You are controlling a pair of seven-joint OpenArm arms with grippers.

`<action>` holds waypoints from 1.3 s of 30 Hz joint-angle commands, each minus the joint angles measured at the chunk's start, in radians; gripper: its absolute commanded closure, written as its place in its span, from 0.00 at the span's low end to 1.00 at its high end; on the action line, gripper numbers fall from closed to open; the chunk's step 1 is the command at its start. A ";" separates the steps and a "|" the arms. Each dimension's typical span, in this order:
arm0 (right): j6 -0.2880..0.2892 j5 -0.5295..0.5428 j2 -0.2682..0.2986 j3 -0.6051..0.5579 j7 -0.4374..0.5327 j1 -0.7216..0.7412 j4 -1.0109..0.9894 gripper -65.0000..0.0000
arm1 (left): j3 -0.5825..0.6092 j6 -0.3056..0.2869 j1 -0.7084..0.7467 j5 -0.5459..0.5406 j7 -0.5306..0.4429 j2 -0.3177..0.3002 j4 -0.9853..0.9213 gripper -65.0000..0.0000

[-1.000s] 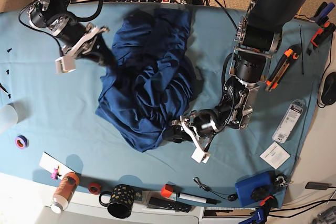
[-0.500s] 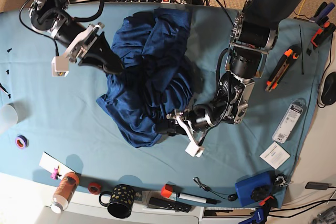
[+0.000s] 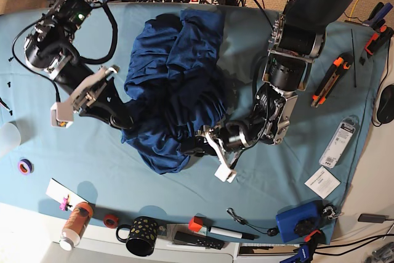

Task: Layout the t-shirt on the table in an organized manner, then fold the t-shirt properly
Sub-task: 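Grasp the t-shirt fabric with the right gripper near the left gripper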

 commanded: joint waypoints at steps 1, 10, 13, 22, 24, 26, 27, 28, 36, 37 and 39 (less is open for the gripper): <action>0.001 0.005 0.001 -0.024 0.047 0.030 0.016 1.00 | -0.001 -0.015 -0.020 -0.018 -0.019 0.006 0.017 0.68; 0.001 -0.333 0.000 -0.339 0.186 0.162 0.016 1.00 | -0.001 -0.015 0.042 -0.040 -0.022 0.005 0.017 0.68; 0.001 -0.480 0.001 -0.415 0.272 0.194 0.016 1.00 | -0.001 -0.015 0.043 -0.042 -0.022 0.002 0.018 0.68; -0.192 -0.798 0.001 -0.470 0.508 0.246 0.016 1.00 | -0.002 -0.015 0.043 -0.045 -0.022 0.003 0.018 0.68; -0.249 -0.842 0.001 -0.470 0.521 0.258 0.016 1.00 | -0.001 -0.015 0.044 -0.045 -0.022 0.003 0.018 0.68; -0.270 -0.860 0.001 -0.470 0.521 0.265 0.016 1.00 | -0.002 -0.015 0.044 -0.045 -0.022 0.003 0.018 0.68; -0.266 -0.858 0.001 -0.471 0.518 0.264 0.016 1.00 | -0.002 -0.015 0.044 -0.045 -0.022 0.003 0.018 0.68; -0.259 -0.842 0.001 -0.475 0.501 0.264 0.016 1.00 | -0.002 -0.015 0.044 -0.045 -0.022 0.003 0.018 0.68; -0.144 -0.788 0.001 -0.562 0.327 0.250 0.016 1.00 | -0.001 -0.015 0.044 -0.040 -0.022 0.003 0.018 0.68; -0.144 -0.817 0.001 -0.564 0.319 0.249 0.016 1.00 | -0.001 -0.015 0.043 -0.040 -0.022 0.003 0.018 0.68; -0.160 -0.880 0.001 -0.561 0.316 0.249 0.016 1.00 | -0.001 -0.015 0.043 -0.040 -0.022 0.002 0.018 0.68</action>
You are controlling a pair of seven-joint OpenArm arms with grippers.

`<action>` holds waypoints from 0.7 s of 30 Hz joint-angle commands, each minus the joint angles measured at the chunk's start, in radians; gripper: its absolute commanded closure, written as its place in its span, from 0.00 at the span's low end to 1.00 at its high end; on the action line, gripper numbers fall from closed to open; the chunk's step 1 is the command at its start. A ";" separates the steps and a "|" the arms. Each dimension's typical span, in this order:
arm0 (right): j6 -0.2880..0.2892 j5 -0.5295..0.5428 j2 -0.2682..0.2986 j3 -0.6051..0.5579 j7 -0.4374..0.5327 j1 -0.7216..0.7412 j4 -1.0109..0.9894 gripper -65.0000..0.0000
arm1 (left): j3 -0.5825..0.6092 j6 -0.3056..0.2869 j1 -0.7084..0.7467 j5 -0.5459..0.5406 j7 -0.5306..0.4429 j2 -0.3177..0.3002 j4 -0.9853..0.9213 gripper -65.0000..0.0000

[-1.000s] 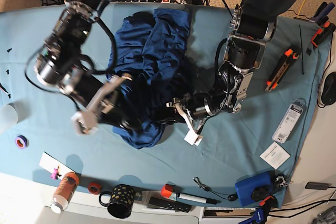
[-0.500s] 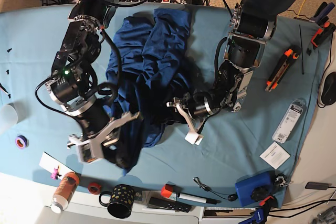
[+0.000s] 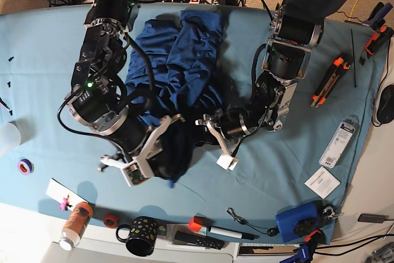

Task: Layout the t-shirt on the table in an organized manner, then fold the t-shirt properly
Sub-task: 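Grasp the t-shirt fabric with the right gripper near the left gripper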

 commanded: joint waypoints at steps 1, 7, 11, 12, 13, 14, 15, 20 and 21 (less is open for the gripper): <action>-0.021 -0.014 0.000 0.006 0.027 0.024 0.016 1.00 | -0.001 -0.009 -0.019 -0.014 0.002 0.003 0.010 0.68; -0.085 -0.077 0.000 0.060 0.034 0.003 0.016 1.00 | -0.001 -0.009 -0.019 -0.014 0.004 0.003 0.010 0.68; -0.073 -0.077 0.000 0.087 0.033 -0.012 0.016 0.86 | -0.001 -0.009 -0.019 -0.014 0.004 0.003 0.010 0.68; -0.072 -0.077 0.000 0.087 0.033 -0.012 0.016 0.72 | -0.001 -0.009 -0.019 -0.014 0.004 0.003 0.010 0.68; -0.072 -0.077 0.000 0.086 0.035 -0.012 0.016 0.60 | -0.001 -0.009 -0.019 -0.014 0.004 0.003 0.010 0.68; -0.072 -0.076 0.000 0.085 0.039 -0.011 0.016 0.53 | -0.001 -0.009 -0.019 -0.014 0.004 0.003 0.010 0.68; -0.064 -0.073 0.000 0.085 0.046 -0.011 0.016 0.52 | -0.001 -0.009 -0.019 -0.014 0.004 0.003 0.010 0.68; -0.046 -0.033 0.000 0.085 0.047 -0.011 0.016 0.52 | -0.001 -0.009 -0.019 -0.014 0.004 0.003 0.010 0.68; -0.047 -0.033 0.000 0.086 0.051 -0.011 0.016 0.52 | -0.001 -0.009 -0.019 -0.014 0.004 0.003 0.010 0.68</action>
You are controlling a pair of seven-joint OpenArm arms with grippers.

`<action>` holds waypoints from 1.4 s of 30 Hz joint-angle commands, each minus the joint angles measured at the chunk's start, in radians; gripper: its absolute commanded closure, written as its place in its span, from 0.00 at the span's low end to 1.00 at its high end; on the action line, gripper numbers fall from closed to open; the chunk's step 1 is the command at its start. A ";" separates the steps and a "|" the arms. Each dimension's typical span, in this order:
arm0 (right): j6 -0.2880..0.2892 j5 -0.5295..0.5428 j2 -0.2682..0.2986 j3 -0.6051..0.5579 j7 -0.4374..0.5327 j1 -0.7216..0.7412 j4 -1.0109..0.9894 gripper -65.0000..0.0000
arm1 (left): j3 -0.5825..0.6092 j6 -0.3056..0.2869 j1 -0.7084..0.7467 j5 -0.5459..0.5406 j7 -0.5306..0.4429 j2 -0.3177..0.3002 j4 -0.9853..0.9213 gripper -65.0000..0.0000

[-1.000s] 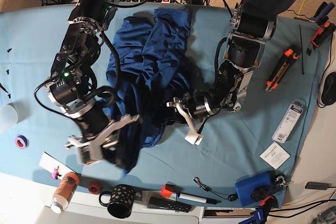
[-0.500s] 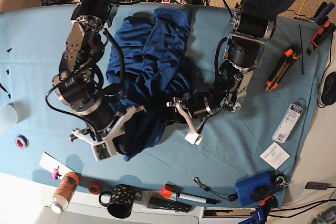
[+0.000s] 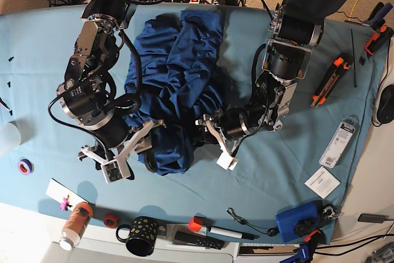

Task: Layout the t-shirt on the table in an organized manner, then fold the t-shirt properly
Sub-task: 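Grasp the t-shirt fabric with the right gripper near the left gripper, then drag the grasped fabric with the right gripper away from the left gripper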

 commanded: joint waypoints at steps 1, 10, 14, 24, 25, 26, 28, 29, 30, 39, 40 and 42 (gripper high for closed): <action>-0.006 0.010 0.001 0.001 0.038 0.022 0.016 0.52 | -0.001 -0.009 -0.019 -0.014 0.004 0.003 0.010 0.68; -0.189 -0.248 0.000 0.008 0.164 0.030 -0.085 0.52 | -0.001 -0.009 -0.019 -0.014 0.004 0.003 0.010 0.68; -0.188 -0.226 0.003 0.030 0.191 0.057 -0.335 0.52 | -0.001 -0.009 -0.016 -0.014 0.003 0.003 0.010 0.68; 0.019 -0.061 0.004 0.159 0.221 0.158 -0.672 0.52 | -0.001 -0.009 0.006 -0.007 0.000 0.003 0.010 0.68; 0.050 -0.035 0.003 0.170 0.209 0.160 -0.672 0.52 | -0.001 -0.009 0.007 -0.007 0.000 0.003 0.010 0.68; 0.075 -0.008 0.003 0.179 0.196 0.161 -0.672 0.52 | -0.001 -0.009 0.007 -0.007 0.000 0.003 0.010 0.68; 0.102 0.027 0.004 0.188 0.163 0.161 -0.672 0.55 | -0.001 -0.009 0.008 -0.007 0.000 0.003 0.010 0.68; 0.111 0.029 0.004 0.191 0.143 0.161 -0.672 0.63 | -0.001 -0.009 0.008 -0.007 0.000 0.003 0.010 0.68; 0.116 0.028 0.004 0.191 0.127 0.161 -0.672 0.73 | -0.001 -0.009 0.008 -0.007 -0.001 0.003 0.010 0.68; 0.118 0.152 0.048 0.191 -0.007 0.160 -0.665 1.00 | -0.001 -0.009 0.006 -0.006 -0.026 0.003 0.010 0.68; 0.118 0.177 0.052 0.191 -0.039 0.158 -0.653 1.00 | -0.001 -0.009 0.005 -0.006 -0.026 0.003 0.010 0.68; 0.119 0.200 0.053 0.191 -0.085 0.143 -0.606 1.00 | -0.001 -0.009 0.005 -0.006 -0.026 0.003 0.010 0.68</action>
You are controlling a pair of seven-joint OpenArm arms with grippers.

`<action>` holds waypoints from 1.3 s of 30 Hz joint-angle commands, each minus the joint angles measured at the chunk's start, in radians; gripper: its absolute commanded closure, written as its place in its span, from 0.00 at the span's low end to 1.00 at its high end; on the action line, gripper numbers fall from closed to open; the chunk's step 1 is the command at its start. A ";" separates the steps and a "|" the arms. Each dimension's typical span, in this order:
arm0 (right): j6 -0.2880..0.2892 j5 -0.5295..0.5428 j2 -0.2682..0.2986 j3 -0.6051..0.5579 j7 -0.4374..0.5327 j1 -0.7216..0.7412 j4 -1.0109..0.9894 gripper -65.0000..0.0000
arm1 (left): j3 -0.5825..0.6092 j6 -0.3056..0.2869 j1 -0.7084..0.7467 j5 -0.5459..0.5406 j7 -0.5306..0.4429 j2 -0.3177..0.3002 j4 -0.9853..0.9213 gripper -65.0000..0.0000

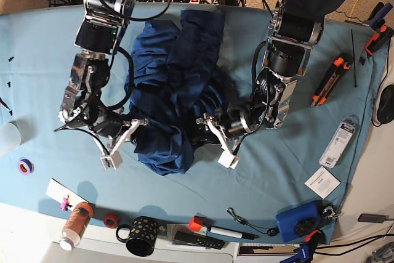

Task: Layout the t-shirt on the table in an organized manner, then fold the t-shirt properly
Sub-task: 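Drag the grasped fabric with the right gripper away from the left gripper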

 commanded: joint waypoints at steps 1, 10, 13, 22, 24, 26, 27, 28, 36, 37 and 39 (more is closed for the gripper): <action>0.007 0.028 0.003 0.000 0.018 0.013 0.056 1.00 | 0.000 -0.004 -0.014 -0.009 0.010 0.003 0.004 0.68; 0.006 0.027 0.003 -0.001 -0.022 -0.191 0.527 1.00 | 0.000 -0.004 -0.014 -0.009 0.010 0.003 0.004 0.68; 0.003 0.027 0.003 -0.001 -0.051 -0.264 0.690 1.00 | 0.000 -0.004 -0.014 -0.009 0.010 0.003 0.004 0.68; 0.001 0.027 0.004 0.000 -0.143 -0.449 0.945 1.00 | 0.000 -0.004 -0.013 -0.009 0.018 0.003 0.004 0.68; 0.001 0.027 0.003 0.000 -0.176 -0.488 0.945 1.00 | 0.000 -0.004 -0.013 -0.009 0.018 0.003 0.004 0.68; 0.001 0.027 0.004 0.000 -0.191 -0.525 0.945 1.00 | 0.000 -0.004 -0.013 -0.009 0.018 0.003 0.004 0.68; 0.001 0.027 0.004 0.000 -0.191 -0.544 0.945 1.00 | 0.000 -0.004 -0.013 -0.009 0.018 0.003 0.004 0.68; 0.001 0.027 0.004 0.000 -0.191 -0.564 0.945 1.00 | 0.000 -0.004 -0.013 -0.009 0.018 0.003 0.004 0.68; 0.000 -0.115 0.004 0.017 -0.191 -0.665 0.945 1.00 | 0.000 -0.004 -0.013 -0.010 0.037 0.003 0.004 0.68; -0.001 -0.129 0.004 0.037 -0.191 -0.668 0.945 1.00 | 0.000 -0.004 -0.013 -0.009 0.039 0.003 0.004 0.68; -0.017 -0.155 0.004 0.097 -0.177 -0.666 0.945 1.00 | 0.000 -0.004 -0.013 -0.010 0.040 0.003 0.004 0.68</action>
